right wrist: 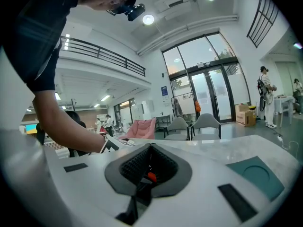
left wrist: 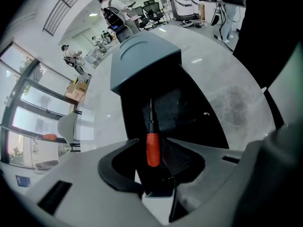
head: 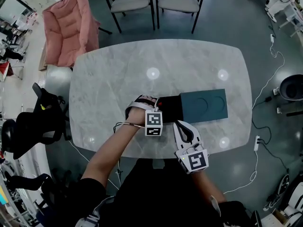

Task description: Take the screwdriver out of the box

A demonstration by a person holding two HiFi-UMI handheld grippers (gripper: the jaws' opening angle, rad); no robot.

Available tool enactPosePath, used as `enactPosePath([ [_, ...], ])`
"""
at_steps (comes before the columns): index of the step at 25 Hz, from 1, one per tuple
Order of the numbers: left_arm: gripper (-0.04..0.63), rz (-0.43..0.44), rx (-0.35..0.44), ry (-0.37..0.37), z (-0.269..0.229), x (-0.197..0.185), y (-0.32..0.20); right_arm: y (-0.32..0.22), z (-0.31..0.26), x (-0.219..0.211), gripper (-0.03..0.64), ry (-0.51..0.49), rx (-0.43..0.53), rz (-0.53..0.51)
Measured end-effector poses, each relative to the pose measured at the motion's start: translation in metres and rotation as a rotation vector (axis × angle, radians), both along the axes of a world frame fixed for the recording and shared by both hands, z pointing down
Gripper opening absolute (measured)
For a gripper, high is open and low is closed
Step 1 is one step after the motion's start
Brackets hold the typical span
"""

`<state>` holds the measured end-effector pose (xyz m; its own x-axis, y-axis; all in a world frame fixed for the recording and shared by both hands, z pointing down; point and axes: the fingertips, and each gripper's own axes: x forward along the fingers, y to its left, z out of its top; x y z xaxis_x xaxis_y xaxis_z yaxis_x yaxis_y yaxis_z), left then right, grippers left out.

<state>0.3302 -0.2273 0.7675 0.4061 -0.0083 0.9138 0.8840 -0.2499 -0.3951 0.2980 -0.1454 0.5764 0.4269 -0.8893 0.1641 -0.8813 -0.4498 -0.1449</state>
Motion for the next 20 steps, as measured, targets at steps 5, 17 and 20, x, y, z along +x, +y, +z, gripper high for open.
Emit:
enactPosePath([
  [5,0.127,0.013,0.047,-0.018,0.008,-0.001,-0.004,-0.002,-0.003,0.000,0.023,-0.004,0.010,-0.005],
  [17,0.095,-0.046,-0.002,0.071,0.010,0.000,-0.009,-0.004,-0.005,-0.003,0.023,-0.018,0.002,0.001],
  [20,0.094,-0.064,-0.023,0.111,0.004,-0.002,-0.009,-0.003,-0.003,-0.007,0.023,-0.013,0.012,-0.003],
])
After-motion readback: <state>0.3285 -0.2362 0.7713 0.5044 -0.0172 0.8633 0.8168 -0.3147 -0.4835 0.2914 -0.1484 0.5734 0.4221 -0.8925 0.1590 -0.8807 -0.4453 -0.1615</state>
